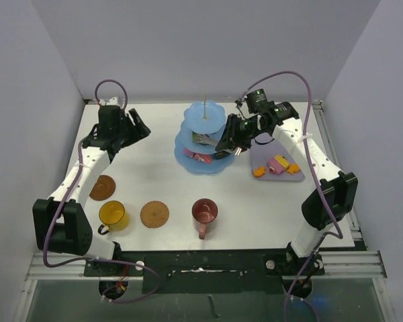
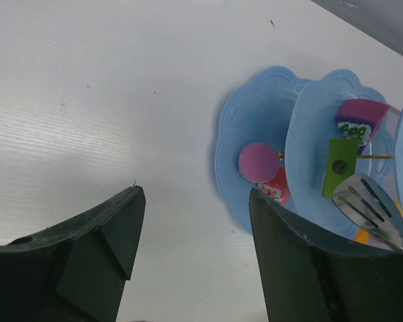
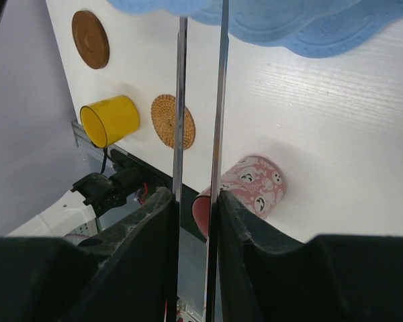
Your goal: Serve the afternoon tea
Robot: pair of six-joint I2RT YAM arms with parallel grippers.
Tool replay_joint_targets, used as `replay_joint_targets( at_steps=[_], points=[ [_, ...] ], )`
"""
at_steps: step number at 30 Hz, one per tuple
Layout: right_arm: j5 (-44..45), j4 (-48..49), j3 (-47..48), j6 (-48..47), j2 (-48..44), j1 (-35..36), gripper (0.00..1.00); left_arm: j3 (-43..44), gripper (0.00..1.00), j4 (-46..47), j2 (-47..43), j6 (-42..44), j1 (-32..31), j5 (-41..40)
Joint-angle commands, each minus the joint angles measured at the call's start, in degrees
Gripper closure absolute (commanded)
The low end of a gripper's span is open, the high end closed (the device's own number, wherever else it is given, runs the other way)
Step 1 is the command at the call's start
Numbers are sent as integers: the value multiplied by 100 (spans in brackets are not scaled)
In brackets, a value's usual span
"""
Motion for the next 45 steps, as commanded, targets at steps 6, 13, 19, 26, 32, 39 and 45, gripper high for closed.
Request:
replay_joint_targets(
  at_steps=[6, 13, 19, 26, 32, 39, 45],
  points=[
    [12, 808, 115, 346, 12, 52, 72, 141, 38, 269, -115, 69, -1, -2],
    [-97, 988, -32, 402, 6, 48, 63, 149, 38, 262, -115, 80, 4, -8],
    [-269, 1078, -194, 391, -55, 49, 62, 150, 38, 268, -82, 61, -1, 25],
    [-300, 961, -269, 330, -178, 48, 62, 115, 38, 282, -98, 62, -1, 28],
    [-350, 720, -264, 204, -409, 47, 63, 118, 38, 269, -98, 85, -1, -7],
    [-264, 386, -565, 116, -904, 42, 65, 105, 38, 290, -71, 61, 0, 25],
    [-144, -110, -731, 28, -1338, -71, 66, 53, 38, 295, -92, 44, -9, 28]
  ],
)
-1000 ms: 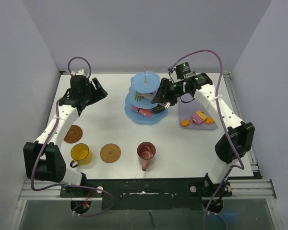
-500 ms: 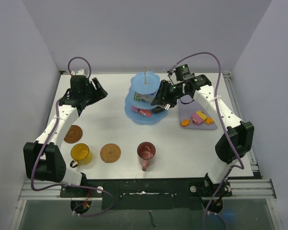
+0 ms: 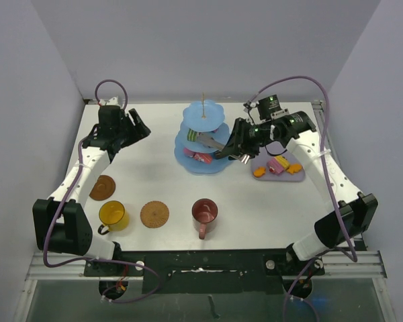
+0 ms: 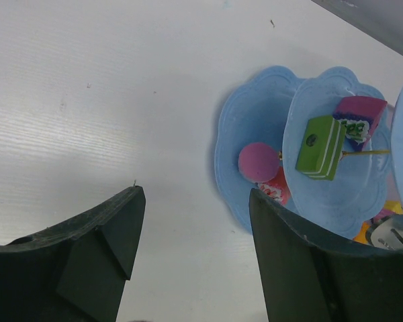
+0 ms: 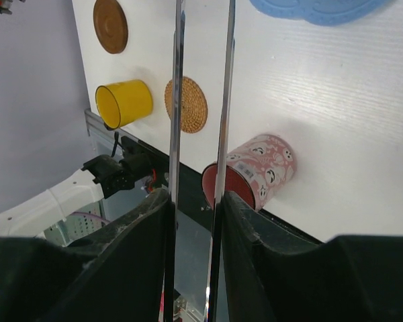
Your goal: Serve the afternoon tea
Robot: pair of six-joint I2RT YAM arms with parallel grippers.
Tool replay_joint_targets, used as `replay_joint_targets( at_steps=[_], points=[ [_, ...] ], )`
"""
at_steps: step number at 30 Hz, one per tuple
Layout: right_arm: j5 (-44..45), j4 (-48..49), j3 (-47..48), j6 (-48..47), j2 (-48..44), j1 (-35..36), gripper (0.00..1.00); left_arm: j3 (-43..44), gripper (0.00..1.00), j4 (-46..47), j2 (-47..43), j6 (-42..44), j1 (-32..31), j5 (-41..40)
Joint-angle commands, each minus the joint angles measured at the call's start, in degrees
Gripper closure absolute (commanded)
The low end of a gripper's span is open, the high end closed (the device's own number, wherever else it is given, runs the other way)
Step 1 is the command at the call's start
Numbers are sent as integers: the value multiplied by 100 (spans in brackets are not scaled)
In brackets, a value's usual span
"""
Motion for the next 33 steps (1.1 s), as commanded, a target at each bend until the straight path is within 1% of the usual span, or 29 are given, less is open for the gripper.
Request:
replay_joint_targets(
  at_steps=[1, 5, 11, 13, 16, 21, 24, 27, 33],
  points=[
    [-19, -363, -102, -185, -494, -113, 66, 52, 38, 294, -89, 39, -9, 27],
    [48, -730, -217, -350, -833, -479, 67, 61, 38, 306, -84, 30, -9, 36],
    [127, -1411, -78, -926, -1133, -1688, 67, 65, 38, 305, -80, -5, -23, 26],
    [316, -1634, -57, -1133, -1129, -1987, 67, 70, 38, 305, -79, -13, -24, 15],
    [609, -1841, -269, -1348, -1121, -2387, 67, 59, 38, 304, -95, -5, -27, 19],
    [1172, -1923, -539, -1376, -1147, -2969, 67, 26, 38, 317, -142, 19, -17, -12],
    [1331, -1824, -751, -1285, -1219, -3178, 67, 52, 38, 322, -117, 13, -18, 13],
    [1611, -1773, -950, -1192, -1273, -3221, 66, 83, 38, 317, -107, 29, -14, 21],
    [1844, -1597, -1343, -1036, -1416, -3310, 66, 96, 38, 303, -76, 47, -10, 13]
  ],
)
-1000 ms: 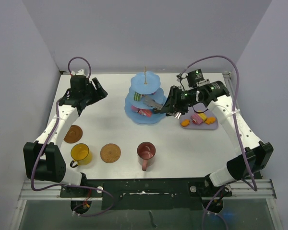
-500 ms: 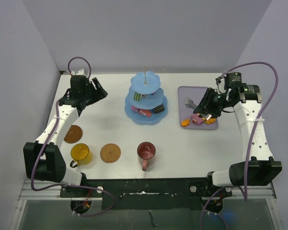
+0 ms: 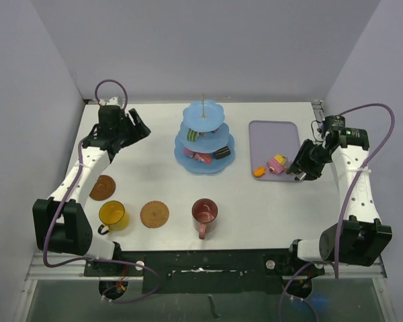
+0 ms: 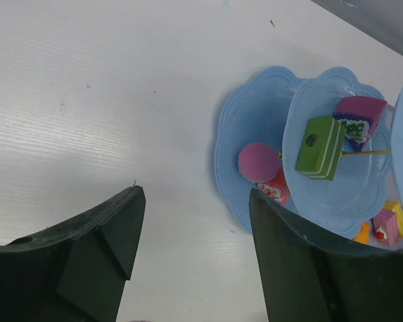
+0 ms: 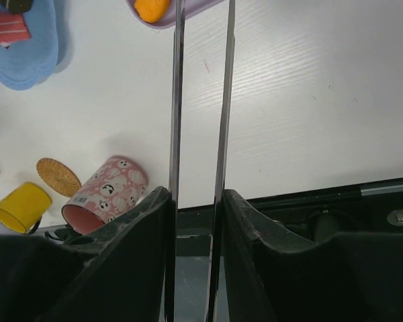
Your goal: Serve the afternoon tea
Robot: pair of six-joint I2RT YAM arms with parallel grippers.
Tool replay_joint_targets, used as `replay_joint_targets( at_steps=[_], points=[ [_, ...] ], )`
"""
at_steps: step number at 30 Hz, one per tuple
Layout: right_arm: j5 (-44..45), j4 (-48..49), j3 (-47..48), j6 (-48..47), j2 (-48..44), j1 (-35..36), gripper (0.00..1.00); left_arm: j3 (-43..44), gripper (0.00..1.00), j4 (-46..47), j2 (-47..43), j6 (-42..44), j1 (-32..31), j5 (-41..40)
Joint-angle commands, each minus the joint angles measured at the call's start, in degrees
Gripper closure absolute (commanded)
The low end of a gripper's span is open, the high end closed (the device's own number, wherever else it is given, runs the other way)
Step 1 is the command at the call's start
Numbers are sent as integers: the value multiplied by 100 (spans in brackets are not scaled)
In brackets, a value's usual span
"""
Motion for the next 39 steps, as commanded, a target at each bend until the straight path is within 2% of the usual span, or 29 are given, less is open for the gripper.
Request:
replay_joint_targets(
  at_steps=[1, 17, 32, 39],
  points=[
    [312, 235, -149, 152, -305, -80, 66, 97, 38, 303, -76, 52, -9, 18],
    [-33, 1559, -804, 579, -101, -321, 66, 149, 38, 295, -36, 52, -3, 35],
    [234, 1083, -628, 474, -159, -317, 65, 114, 38, 286, -37, 69, 37, 7],
    [164, 1418, -987, 540, -261, -316, 65, 73, 38, 286, -32, 35, 35, 56]
  ],
)
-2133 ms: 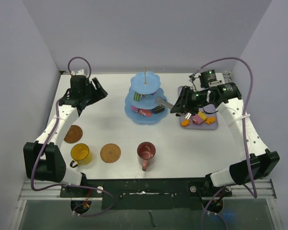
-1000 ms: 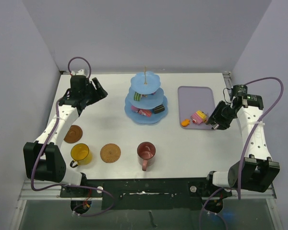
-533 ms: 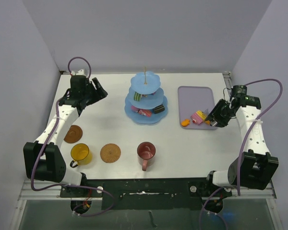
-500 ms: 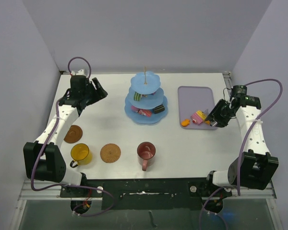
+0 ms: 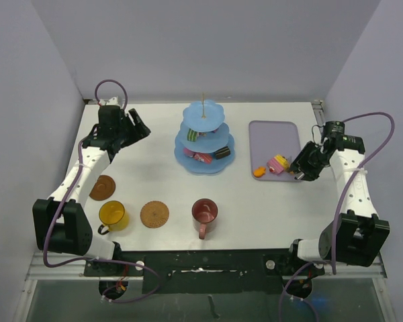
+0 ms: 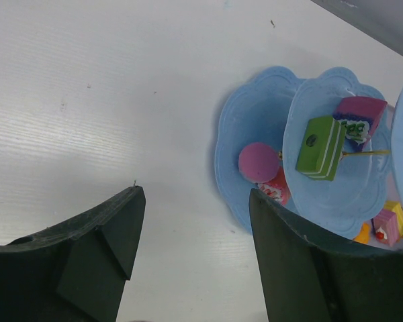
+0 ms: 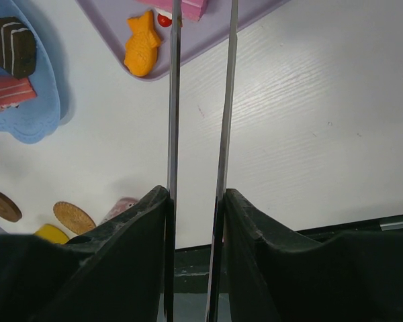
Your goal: Serve the afternoon tea
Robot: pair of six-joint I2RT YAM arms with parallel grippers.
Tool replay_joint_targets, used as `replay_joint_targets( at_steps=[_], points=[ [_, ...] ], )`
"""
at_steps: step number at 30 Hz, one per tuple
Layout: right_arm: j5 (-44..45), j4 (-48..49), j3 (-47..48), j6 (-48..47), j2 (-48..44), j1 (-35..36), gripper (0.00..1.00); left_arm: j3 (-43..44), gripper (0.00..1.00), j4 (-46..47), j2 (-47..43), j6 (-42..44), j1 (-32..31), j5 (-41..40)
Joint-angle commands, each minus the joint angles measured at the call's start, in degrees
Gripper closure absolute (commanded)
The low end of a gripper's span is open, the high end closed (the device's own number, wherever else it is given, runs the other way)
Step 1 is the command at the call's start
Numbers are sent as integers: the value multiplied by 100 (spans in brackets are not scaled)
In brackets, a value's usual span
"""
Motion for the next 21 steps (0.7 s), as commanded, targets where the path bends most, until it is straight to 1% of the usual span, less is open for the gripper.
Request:
replay_joint_targets(
  at_steps=[1, 10, 19, 20, 21],
  points=[
    [-6, 384, -149, 62, -274, -29, 65, 74, 38, 285, -36, 32, 24, 54],
    [-171, 923, -388, 316, -151, -30, 65, 119, 38, 295, -17, 43, 22, 67],
    [-439, 1144, -635, 396, -124, -29, 70, 96, 38, 319, -36, 38, 13, 65],
    [-446, 1148, -659, 401, -127, -29, 70, 89, 38, 318, -36, 31, 12, 62],
    [-447, 1152, -684, 393, -134, -31, 67, 83, 38, 321, -36, 30, 17, 68]
  ],
)
